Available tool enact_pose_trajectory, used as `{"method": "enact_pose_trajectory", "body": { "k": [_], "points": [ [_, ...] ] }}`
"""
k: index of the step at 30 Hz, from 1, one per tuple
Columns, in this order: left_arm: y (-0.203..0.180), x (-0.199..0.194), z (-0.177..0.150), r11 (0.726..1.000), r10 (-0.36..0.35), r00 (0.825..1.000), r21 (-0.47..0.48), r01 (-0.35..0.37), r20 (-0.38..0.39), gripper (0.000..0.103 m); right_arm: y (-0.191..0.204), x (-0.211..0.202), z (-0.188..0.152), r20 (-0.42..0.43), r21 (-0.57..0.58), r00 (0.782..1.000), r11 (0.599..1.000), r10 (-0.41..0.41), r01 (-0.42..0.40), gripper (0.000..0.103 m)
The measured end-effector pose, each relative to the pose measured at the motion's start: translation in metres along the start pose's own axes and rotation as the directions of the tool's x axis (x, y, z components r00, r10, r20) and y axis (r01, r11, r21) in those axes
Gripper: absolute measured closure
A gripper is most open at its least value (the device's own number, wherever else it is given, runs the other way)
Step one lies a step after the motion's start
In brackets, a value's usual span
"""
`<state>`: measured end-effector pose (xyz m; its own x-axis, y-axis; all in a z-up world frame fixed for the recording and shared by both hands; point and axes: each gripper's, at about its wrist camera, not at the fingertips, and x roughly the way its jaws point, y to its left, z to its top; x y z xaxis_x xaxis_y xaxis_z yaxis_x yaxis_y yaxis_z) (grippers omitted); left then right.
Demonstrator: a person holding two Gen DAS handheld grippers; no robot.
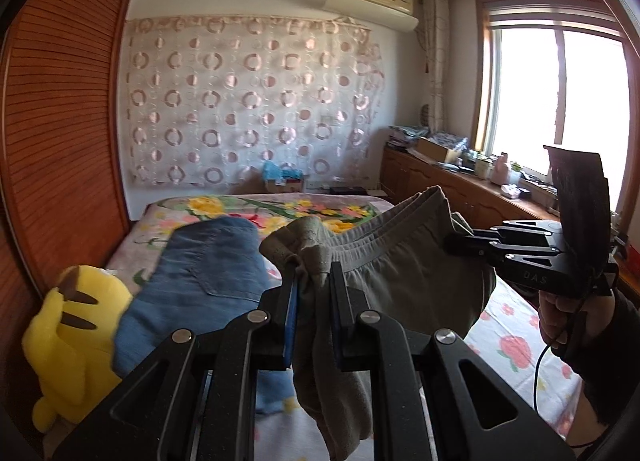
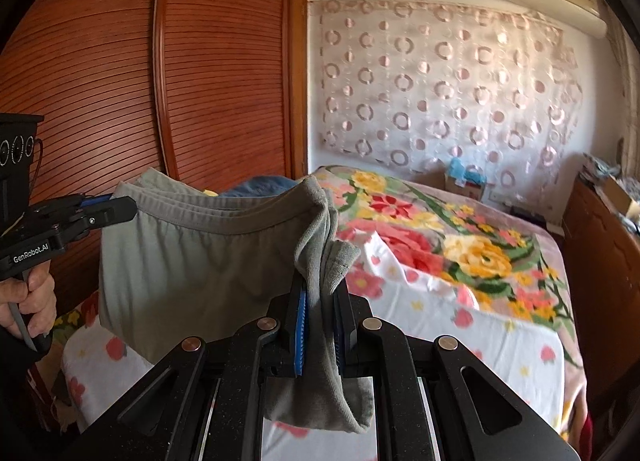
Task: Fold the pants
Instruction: 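Carry the shorts with both grippers over to the folded blue jeans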
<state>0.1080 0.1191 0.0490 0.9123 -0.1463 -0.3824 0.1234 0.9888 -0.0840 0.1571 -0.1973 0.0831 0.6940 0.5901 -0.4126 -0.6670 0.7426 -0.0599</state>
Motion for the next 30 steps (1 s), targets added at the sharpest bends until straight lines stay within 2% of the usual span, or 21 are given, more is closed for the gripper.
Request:
{"method": "enact_pose_trajectory", "body": {
  "k": [8,21,30],
  "points": [
    [0.03,0.012,0.005,0.998,0.067,0.998,-0.011,-0.067,0.004,0.088,-0.006,0.047,0.025,0.011,-0.065,0.999,0.997,0.035,-0.035,0.092],
    [0.07,0.037,-0.003,0.984,0.168,0.984,-0.057,-0.171,-0.054,0.088,-0.012,0.137,0.056,0.004,-0.18,0.995,0.979,0.097,-0.094,0.092],
    [0.081,0.032,-0.011,0.975,0.171,0.983,-0.132,-0.18,-0.071,0.088,-0.009,0.188,0.078,-0.023,-0.23,0.99,0.963,0.136,-0.138,0.092]
  ]
}}
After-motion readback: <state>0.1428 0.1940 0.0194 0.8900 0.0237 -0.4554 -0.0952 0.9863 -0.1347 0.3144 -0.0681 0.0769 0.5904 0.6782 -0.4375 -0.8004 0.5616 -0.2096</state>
